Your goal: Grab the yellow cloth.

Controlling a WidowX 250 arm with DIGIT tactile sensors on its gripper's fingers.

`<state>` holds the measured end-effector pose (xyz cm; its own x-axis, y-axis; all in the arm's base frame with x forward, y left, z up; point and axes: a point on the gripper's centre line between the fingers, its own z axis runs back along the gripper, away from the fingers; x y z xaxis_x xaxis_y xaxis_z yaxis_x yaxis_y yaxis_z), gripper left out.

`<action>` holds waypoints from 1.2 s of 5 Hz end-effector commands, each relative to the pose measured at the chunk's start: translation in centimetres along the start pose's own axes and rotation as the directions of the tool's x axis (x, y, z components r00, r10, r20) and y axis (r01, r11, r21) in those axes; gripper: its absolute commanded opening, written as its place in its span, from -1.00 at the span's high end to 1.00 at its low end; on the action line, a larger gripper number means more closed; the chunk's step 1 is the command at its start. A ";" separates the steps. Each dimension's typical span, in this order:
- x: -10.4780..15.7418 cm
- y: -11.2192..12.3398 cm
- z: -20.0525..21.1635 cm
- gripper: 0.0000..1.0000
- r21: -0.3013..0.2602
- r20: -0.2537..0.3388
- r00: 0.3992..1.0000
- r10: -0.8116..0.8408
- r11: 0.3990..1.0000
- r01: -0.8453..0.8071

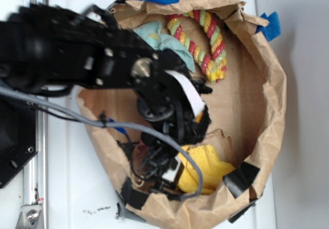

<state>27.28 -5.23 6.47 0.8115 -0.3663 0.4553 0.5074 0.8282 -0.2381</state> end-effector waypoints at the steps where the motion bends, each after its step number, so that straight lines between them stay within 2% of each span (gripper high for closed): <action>1: 3.3 -1.5 -2.0 -1.00 0.006 0.081 0.982 -0.168 0.986 0.168; 2: 3.2 -2.3 -2.3 -1.00 -0.098 0.121 0.966 -0.230 0.965 0.242; 3: 2.5 -3.3 -2.7 -1.00 -0.147 0.142 0.944 -0.298 0.937 0.318; 4: 1.4 -3.6 -4.0 -1.00 -0.134 0.106 0.937 -0.333 0.929 0.345; 5: 0.9 -3.4 -4.6 1.00 -0.113 0.094 0.947 -0.306 0.942 0.316; 6: 1.1 -2.4 -4.5 1.00 -0.111 0.096 0.956 -0.276 0.952 0.286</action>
<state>29.04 -8.90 3.06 0.6223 -0.5307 0.5753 0.7358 0.6475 -0.1986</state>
